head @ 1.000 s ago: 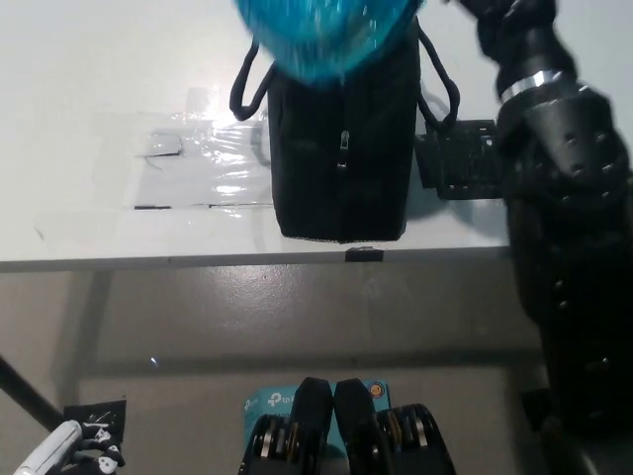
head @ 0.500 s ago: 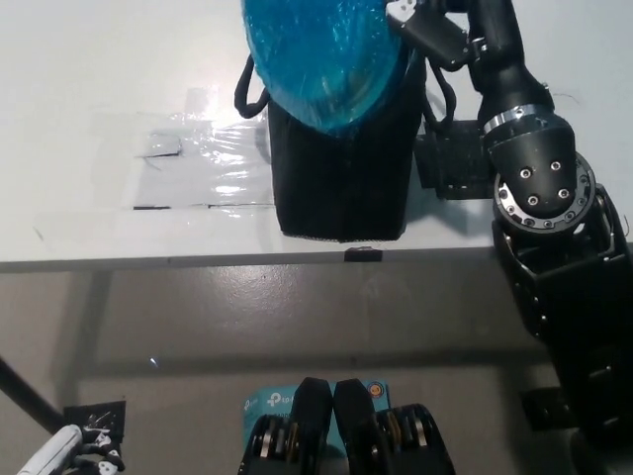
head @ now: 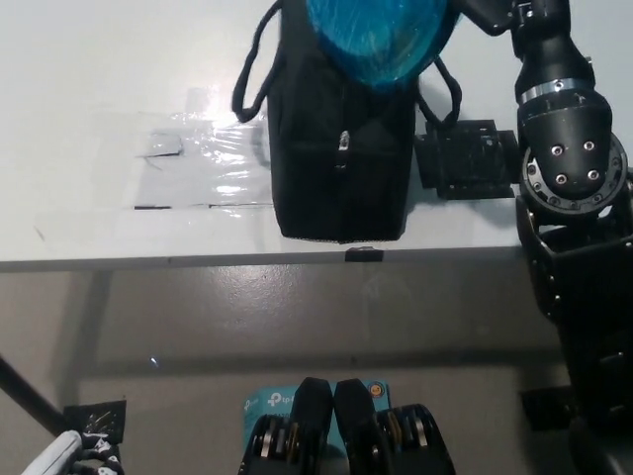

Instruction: The robot uses its right hand to pick up a stack of plates kept in the middle of the desk and put it inside a bag kept next to it

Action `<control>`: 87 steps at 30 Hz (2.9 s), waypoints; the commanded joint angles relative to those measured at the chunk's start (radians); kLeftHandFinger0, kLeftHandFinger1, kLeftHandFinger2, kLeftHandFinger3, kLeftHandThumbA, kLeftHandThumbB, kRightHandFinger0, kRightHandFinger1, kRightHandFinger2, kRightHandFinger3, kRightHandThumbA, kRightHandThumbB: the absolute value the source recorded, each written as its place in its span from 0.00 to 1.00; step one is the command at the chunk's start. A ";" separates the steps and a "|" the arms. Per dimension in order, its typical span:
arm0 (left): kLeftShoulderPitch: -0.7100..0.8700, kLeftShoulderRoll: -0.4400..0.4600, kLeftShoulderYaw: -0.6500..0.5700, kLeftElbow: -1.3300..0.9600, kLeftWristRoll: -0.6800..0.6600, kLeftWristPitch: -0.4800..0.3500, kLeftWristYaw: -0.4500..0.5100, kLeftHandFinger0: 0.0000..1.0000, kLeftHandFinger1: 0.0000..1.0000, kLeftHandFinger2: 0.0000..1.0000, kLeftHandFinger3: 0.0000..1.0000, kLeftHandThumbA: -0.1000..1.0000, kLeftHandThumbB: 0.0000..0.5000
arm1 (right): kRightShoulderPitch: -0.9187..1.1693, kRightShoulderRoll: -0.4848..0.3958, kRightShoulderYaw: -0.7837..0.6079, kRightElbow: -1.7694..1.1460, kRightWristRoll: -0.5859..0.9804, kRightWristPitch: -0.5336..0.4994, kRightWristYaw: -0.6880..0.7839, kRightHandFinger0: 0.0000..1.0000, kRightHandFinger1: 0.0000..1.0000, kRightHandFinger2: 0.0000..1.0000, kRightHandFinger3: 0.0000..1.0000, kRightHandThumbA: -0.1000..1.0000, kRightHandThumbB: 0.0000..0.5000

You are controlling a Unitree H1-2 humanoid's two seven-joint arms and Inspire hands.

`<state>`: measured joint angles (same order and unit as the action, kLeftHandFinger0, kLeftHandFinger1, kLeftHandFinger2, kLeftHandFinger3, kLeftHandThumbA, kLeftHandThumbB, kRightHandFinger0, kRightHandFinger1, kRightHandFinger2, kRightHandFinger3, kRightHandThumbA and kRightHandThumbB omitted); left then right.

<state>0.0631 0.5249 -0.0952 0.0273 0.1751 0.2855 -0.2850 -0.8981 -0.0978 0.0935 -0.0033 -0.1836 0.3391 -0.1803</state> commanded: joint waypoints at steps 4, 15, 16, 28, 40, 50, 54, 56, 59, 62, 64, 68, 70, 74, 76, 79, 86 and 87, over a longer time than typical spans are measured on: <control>0.018 0.021 0.008 -0.036 0.004 -0.002 -0.010 0.77 0.81 0.86 0.86 0.00 0.35 | -0.049 0.030 -0.018 -0.021 -0.031 -0.105 -0.026 0.00 0.00 0.00 0.00 0.00 0.59; 0.019 0.019 0.009 -0.029 0.002 -0.019 -0.007 0.77 0.80 0.84 0.83 0.00 0.36 | -0.041 0.058 -0.001 -0.036 -0.095 -0.052 -0.022 0.00 0.00 0.00 0.00 0.00 0.55; 0.018 0.019 0.011 -0.026 0.000 -0.023 -0.006 0.77 0.80 0.84 0.83 0.00 0.36 | -0.040 0.060 -0.001 -0.033 -0.097 -0.054 -0.022 0.00 0.00 0.00 0.00 0.00 0.56; 0.025 0.017 0.001 -0.041 0.014 -0.009 -0.005 0.78 0.80 0.84 0.82 0.00 0.38 | -0.025 0.033 -0.006 -0.007 -0.161 -0.090 -0.036 0.00 0.00 0.00 0.00 0.00 0.54; 0.021 0.009 -0.006 -0.044 0.024 0.003 -0.003 0.76 0.81 0.84 0.83 0.00 0.38 | 0.077 0.059 0.050 0.087 -0.230 -0.170 -0.073 0.00 0.00 0.08 0.03 0.00 0.55; 0.022 -0.010 -0.010 -0.032 0.012 0.006 -0.005 0.79 0.82 0.87 0.88 0.00 0.41 | 0.124 0.121 0.082 0.254 -0.284 -0.216 -0.153 0.00 0.00 0.18 0.01 0.00 0.58; 0.034 -0.010 -0.012 -0.041 0.017 -0.020 -0.003 0.75 0.80 0.86 0.84 0.00 0.38 | 0.073 0.099 0.118 0.301 -0.346 -0.200 -0.160 0.00 0.00 0.19 0.02 0.00 0.48; 0.034 -0.010 -0.015 -0.048 0.023 -0.014 -0.001 0.75 0.81 0.85 0.83 0.00 0.38 | 0.038 0.086 0.127 0.321 -0.359 -0.205 -0.156 0.00 0.00 0.20 0.01 0.00 0.51; 0.036 -0.006 -0.007 -0.046 0.014 -0.009 -0.004 0.76 0.81 0.84 0.82 0.00 0.36 | -0.054 0.073 0.142 0.391 -0.369 -0.210 -0.146 0.00 0.00 0.27 0.00 0.00 0.55; 0.040 -0.005 -0.010 -0.045 0.022 -0.013 0.000 0.77 0.81 0.86 0.84 0.00 0.37 | -0.144 0.052 0.176 0.447 -0.402 -0.176 -0.119 0.00 0.00 0.28 0.10 0.00 0.56; 0.046 -0.008 -0.012 -0.040 0.024 -0.017 0.003 0.78 0.82 0.86 0.84 0.00 0.38 | -0.207 0.038 0.199 0.497 -0.413 -0.172 -0.100 0.00 0.00 0.28 0.04 0.00 0.52; 0.045 -0.017 -0.002 -0.039 0.010 0.003 0.003 0.79 0.81 0.86 0.85 0.00 0.40 | -0.328 0.007 0.232 0.605 -0.434 -0.197 -0.109 0.00 0.00 0.27 0.03 0.00 0.49; 0.043 -0.015 -0.006 -0.038 0.016 0.001 0.002 0.79 0.81 0.85 0.84 0.00 0.40 | -0.384 -0.003 0.228 0.647 -0.425 -0.192 -0.106 0.00 0.00 0.27 0.01 0.00 0.42; 0.047 -0.016 -0.006 -0.037 0.020 -0.003 0.005 0.75 0.81 0.83 0.82 0.00 0.42 | -0.432 -0.010 0.227 0.700 -0.418 -0.205 -0.116 0.00 0.00 0.22 0.02 0.00 0.44; 0.046 -0.014 -0.006 -0.039 0.019 0.000 0.002 0.78 0.82 0.84 0.84 0.00 0.41 | -0.417 -0.005 0.238 0.705 -0.433 -0.196 -0.131 0.00 0.00 0.21 0.04 0.00 0.43; 0.047 -0.015 -0.005 -0.041 0.020 0.013 0.003 0.80 0.82 0.85 0.85 0.00 0.42 | -0.401 0.000 0.247 0.722 -0.440 -0.195 -0.139 0.00 0.00 0.22 0.09 0.00 0.47; 0.049 -0.015 -0.001 -0.044 0.015 0.009 0.001 0.78 0.81 0.85 0.85 0.00 0.42 | -0.323 0.021 0.233 0.754 -0.418 -0.112 -0.104 0.00 0.00 0.31 0.17 0.00 0.05; 0.048 -0.016 0.000 -0.040 0.012 0.007 0.001 0.78 0.81 0.85 0.85 0.00 0.42 | -0.313 0.026 0.221 0.756 -0.403 -0.086 -0.084 0.00 0.02 0.36 0.32 0.00 0.00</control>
<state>0.1028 0.4981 -0.1071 0.0058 0.1861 0.2862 -0.2847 -1.1897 -0.0778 0.3360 0.7470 -0.5927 0.1962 -0.2769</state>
